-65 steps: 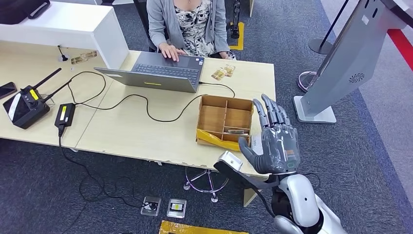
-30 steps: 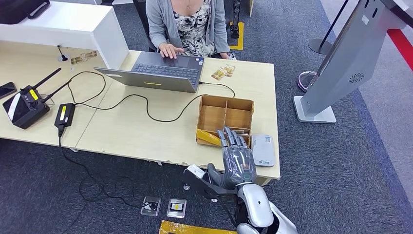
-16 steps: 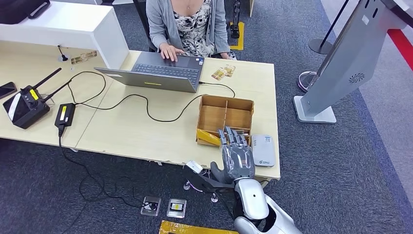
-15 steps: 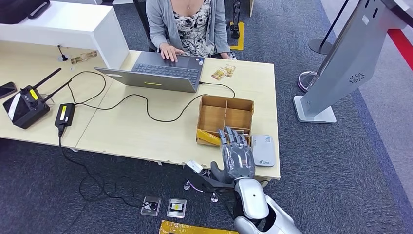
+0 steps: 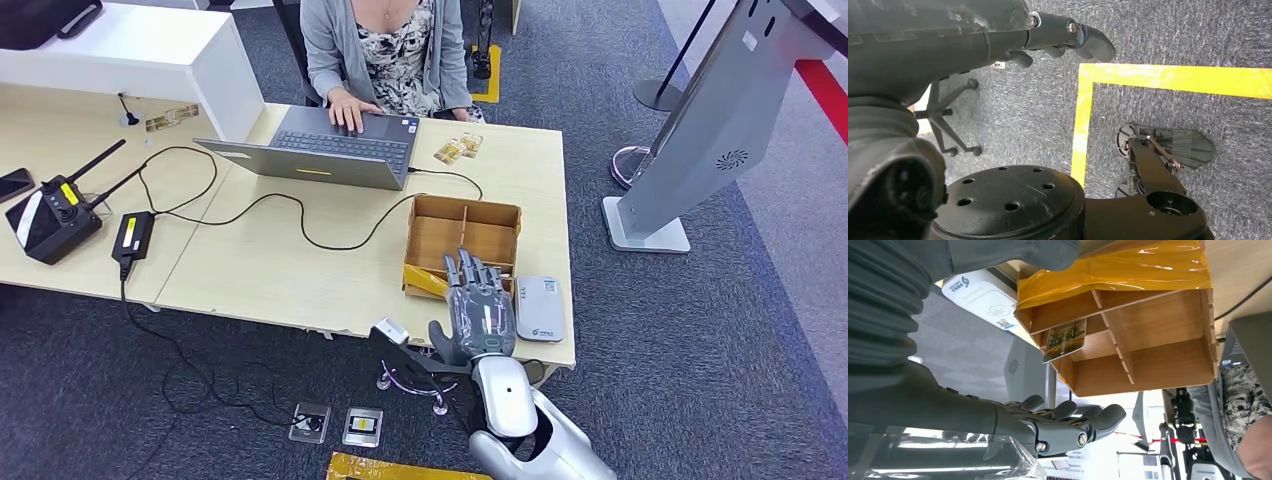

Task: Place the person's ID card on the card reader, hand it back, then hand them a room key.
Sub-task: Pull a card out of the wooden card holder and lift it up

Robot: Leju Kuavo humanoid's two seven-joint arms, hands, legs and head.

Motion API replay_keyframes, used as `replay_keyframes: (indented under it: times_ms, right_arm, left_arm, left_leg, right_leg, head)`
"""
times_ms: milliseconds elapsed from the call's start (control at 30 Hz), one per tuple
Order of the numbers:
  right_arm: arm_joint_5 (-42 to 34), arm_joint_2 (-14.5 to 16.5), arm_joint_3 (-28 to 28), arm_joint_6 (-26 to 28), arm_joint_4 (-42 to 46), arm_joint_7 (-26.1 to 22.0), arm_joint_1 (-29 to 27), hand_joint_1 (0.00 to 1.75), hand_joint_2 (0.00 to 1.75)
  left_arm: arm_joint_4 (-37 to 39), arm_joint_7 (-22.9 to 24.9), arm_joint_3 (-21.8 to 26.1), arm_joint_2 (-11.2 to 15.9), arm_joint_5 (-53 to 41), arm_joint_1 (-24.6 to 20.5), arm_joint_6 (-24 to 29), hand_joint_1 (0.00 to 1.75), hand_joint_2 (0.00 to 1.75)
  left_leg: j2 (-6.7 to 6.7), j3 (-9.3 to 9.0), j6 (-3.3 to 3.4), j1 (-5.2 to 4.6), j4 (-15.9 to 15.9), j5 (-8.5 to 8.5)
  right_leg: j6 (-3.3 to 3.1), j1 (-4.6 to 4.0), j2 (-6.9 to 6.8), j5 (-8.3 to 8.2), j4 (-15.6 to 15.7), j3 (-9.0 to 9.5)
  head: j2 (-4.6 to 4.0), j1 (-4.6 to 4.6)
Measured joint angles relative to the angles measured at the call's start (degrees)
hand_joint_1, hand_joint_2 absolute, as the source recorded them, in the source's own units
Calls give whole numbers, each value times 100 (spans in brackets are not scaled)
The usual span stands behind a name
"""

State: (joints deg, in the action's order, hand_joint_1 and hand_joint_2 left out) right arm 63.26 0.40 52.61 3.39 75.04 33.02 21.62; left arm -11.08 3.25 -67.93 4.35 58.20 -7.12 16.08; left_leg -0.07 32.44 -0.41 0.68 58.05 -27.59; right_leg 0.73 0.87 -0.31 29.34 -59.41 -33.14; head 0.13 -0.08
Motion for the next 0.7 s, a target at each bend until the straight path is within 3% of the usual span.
replay_keyframes:
  times_ms: [700]
  right_arm:
    - [148, 248, -114, 90, -1134, -47, 341, 0, 175]
  left_arm:
    - [0, 8, -2, 1, -186, -3, -50, 0, 0]
  left_leg:
    - [0, 0, 0, 0, 0, 0]
  right_leg:
    - [0, 0, 0, 0, 0, 0]
  head:
    - [0, 1]
